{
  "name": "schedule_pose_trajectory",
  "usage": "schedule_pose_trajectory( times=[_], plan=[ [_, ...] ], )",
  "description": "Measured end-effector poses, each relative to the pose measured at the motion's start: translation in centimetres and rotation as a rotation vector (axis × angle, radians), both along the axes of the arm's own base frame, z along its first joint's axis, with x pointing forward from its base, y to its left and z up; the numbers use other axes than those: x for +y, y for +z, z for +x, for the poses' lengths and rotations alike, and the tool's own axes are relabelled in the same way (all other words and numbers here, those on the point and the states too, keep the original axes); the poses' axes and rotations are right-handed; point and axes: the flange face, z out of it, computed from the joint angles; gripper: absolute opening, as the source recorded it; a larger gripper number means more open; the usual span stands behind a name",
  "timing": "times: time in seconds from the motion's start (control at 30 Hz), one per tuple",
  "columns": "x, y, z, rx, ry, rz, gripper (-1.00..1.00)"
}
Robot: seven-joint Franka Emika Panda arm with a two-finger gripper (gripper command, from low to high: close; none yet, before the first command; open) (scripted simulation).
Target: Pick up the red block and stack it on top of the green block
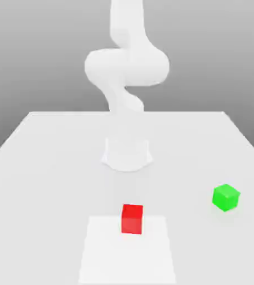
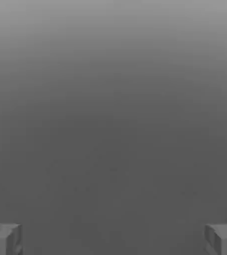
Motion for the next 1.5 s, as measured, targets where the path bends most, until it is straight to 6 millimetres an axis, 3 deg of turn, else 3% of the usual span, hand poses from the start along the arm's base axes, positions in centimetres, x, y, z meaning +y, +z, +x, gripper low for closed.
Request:
schedule_pose_trajectory(
  times=[0.13,0.3,0.43,0.57,0.63,0.7,0.8,0.83,1.07,1.3,1.37,1.5],
  plan=[
    [0.3,-9.9,3.6,0.149,-0.012,0.012,0.00],
    [0.7,-22.4,4.6,0.335,-0.030,0.023,0.00],
    [0.9,-32.5,2.7,0.494,-0.048,0.027,0.00],
    [1.1,-42.8,-1.7,0.667,-0.070,0.028,0.00],
    [1.1,-46.4,-2.8,0.708,-0.076,0.027,0.00],
    [1.1,-48.5,-3.1,0.718,-0.077,0.027,0.00],
    [1.1,-51.2,-3.4,0.721,-0.077,0.027,0.00],
    [1.1,-51.6,-3.4,0.722,-0.077,0.027,-1.00],
    [1.2,-51.6,-3.4,0.721,-0.077,0.027,-1.00],
    [1.2,-46.2,-3.4,0.721,-0.076,0.026,-1.00],
    [2.5,-45.2,-3.4,0.722,-0.008,0.001,-1.00],
    [7.1,-44.4,-3.6,0.718,0.242,-0.093,-1.00]
  ],
)
